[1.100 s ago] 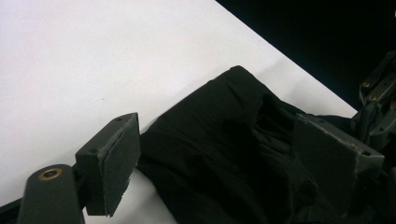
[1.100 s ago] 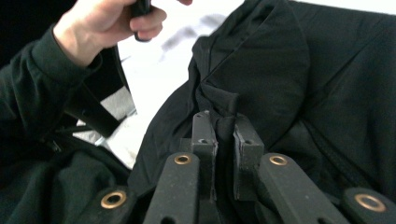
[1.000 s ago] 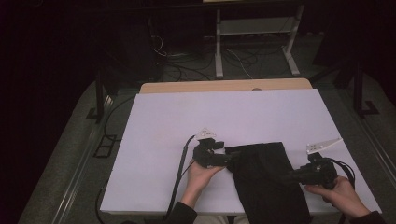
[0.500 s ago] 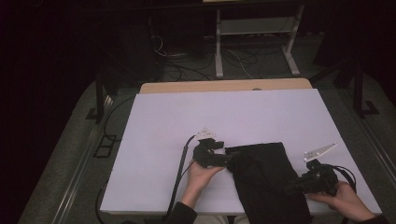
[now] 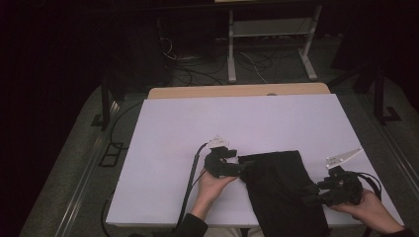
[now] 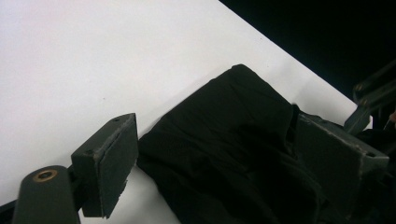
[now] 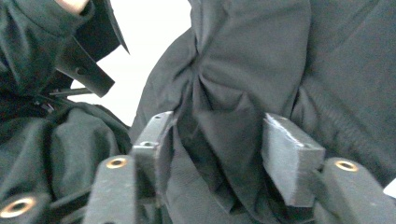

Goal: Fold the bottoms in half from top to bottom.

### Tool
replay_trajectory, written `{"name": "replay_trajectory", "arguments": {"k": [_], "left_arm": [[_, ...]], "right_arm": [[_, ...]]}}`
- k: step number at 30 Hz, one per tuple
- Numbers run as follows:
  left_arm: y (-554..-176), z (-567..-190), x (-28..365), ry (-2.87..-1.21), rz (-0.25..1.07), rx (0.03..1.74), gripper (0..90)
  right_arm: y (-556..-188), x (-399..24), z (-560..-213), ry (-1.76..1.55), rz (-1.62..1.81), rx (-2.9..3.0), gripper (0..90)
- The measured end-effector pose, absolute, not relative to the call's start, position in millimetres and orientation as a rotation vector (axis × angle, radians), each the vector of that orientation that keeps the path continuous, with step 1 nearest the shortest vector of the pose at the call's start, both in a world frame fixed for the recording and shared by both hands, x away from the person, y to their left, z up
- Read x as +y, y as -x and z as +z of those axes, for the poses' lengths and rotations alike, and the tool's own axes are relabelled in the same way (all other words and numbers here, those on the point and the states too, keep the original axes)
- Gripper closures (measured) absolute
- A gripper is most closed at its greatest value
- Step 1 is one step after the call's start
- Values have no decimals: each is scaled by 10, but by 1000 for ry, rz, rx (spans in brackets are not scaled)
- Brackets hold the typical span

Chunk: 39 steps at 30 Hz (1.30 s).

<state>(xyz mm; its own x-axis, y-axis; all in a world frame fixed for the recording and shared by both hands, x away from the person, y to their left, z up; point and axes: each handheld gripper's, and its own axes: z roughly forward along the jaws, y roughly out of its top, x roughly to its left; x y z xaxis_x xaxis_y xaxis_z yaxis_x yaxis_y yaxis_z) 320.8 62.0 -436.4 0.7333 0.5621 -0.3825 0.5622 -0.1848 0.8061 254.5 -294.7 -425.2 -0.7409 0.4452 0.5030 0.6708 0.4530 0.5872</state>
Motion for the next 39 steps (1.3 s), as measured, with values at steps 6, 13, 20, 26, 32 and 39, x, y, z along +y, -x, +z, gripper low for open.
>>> {"name": "replay_trajectory", "arguments": {"k": [6,13,20,26,32,39], "left_arm": [[-3206,-4357,624,-1838,1,873,146],[-3205,-4348,637,-1837,5,875,146],[-3204,-4352,636,-1847,5,870,145],[-3202,-4359,625,-1848,-1,866,145],[-3206,-4367,623,-1848,-1,868,144],[-3204,-4388,600,-1856,-10,865,144]], "right_arm": [[-2660,-3016,-4056,980,-1291,-2426,388],[-2881,-2973,-3975,1005,-1320,-2449,643],[-3090,-2839,-4056,1020,-1231,-2508,842],[-3277,-2724,-4165,1074,-1167,-2538,884],[-3416,-2637,-4276,1086,-1106,-2557,886],[-3510,-2547,-4370,1069,-1059,-2561,885]]}}
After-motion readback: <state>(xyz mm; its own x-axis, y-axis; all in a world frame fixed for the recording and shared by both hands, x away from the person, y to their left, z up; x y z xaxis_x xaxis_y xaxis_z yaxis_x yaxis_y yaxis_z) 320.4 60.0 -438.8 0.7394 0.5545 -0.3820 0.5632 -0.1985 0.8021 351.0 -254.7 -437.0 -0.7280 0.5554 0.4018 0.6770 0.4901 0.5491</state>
